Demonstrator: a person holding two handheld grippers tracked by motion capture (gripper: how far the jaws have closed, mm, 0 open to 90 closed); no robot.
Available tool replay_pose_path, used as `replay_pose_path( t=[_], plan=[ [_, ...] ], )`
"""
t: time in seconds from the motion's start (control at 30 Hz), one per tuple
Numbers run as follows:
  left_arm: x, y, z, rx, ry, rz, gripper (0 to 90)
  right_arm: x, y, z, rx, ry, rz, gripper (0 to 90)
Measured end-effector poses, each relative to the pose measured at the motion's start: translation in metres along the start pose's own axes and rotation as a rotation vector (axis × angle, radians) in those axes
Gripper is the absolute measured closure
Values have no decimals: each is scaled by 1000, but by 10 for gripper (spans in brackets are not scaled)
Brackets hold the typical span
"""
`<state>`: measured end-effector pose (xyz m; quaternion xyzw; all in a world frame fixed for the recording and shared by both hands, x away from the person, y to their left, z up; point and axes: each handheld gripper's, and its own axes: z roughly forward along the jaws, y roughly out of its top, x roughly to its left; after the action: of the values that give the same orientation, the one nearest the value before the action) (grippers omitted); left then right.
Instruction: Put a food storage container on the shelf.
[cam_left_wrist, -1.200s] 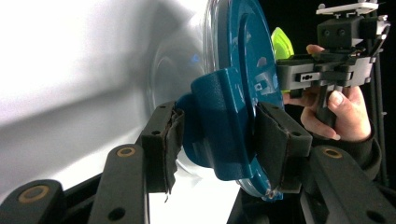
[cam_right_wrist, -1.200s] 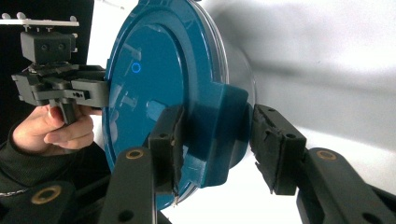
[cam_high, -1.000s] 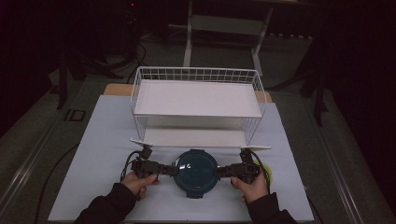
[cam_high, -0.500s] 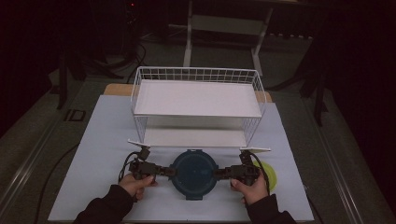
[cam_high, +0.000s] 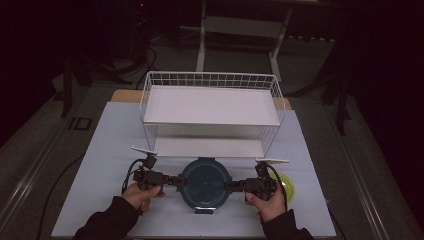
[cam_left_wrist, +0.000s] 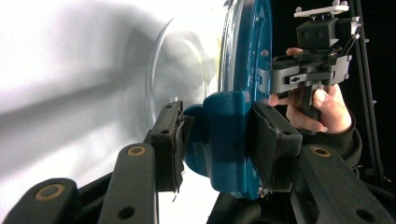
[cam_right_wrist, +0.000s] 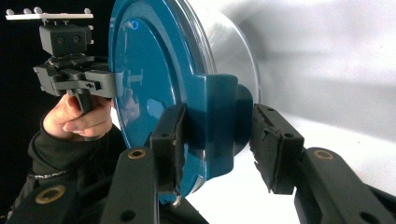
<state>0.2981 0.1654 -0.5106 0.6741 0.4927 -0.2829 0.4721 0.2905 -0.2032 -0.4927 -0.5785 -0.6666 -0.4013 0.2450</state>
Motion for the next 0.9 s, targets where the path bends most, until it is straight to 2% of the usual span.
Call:
replay_pose_path(
  t=[0.4, 0.63, 0.9],
  plan=[
    [-31, 13, -14, -38, -1, 58, 570, 26, 10, -20, -42, 7, -71, 558],
    [-55, 29, -23, -68, 8, 98, 572, 42, 19, -36, -83, 23, -97, 559],
    [-81, 51, -33, -103, 8, 124, 573, 64, 33, -55, -129, 27, -135, 560]
  ],
)
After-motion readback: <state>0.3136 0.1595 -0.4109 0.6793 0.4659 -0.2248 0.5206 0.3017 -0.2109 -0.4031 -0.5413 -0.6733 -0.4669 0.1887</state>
